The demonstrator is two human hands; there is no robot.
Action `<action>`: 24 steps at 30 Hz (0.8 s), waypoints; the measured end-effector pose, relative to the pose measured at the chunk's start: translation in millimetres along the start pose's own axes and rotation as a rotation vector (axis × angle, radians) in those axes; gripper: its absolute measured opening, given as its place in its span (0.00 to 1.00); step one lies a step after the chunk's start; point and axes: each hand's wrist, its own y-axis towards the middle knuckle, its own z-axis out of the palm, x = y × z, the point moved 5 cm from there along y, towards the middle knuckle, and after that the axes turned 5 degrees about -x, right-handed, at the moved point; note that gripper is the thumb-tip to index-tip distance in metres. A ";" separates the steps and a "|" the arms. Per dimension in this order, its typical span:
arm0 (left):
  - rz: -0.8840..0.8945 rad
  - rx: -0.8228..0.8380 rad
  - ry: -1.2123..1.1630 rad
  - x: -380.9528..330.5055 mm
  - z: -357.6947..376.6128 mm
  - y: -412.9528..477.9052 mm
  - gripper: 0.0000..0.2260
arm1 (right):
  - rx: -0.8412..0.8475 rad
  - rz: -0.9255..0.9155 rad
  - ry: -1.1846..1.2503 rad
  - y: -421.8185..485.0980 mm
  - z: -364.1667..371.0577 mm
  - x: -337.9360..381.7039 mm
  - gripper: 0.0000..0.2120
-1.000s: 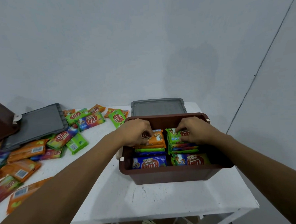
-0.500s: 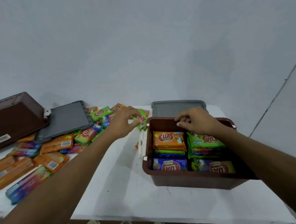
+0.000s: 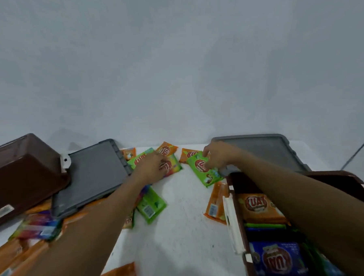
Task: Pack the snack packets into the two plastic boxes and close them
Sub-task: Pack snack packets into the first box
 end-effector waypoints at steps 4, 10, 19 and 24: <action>-0.064 0.031 0.050 7.2 16.6 13.2 0.28 | 0.043 0.108 -0.044 19.0 19.4 6.8 0.29; -0.099 0.109 -0.127 9.7 7.7 21.1 0.19 | 0.100 0.164 0.135 22.5 18.0 4.3 0.21; -0.188 0.168 -0.709 -28.7 -38.9 1.5 0.06 | 0.038 0.117 1.021 -46.6 -45.7 -8.8 0.07; -0.131 0.180 -0.770 -107.9 -74.3 -23.5 0.08 | 0.039 0.011 1.010 -129.4 -71.0 -45.2 0.12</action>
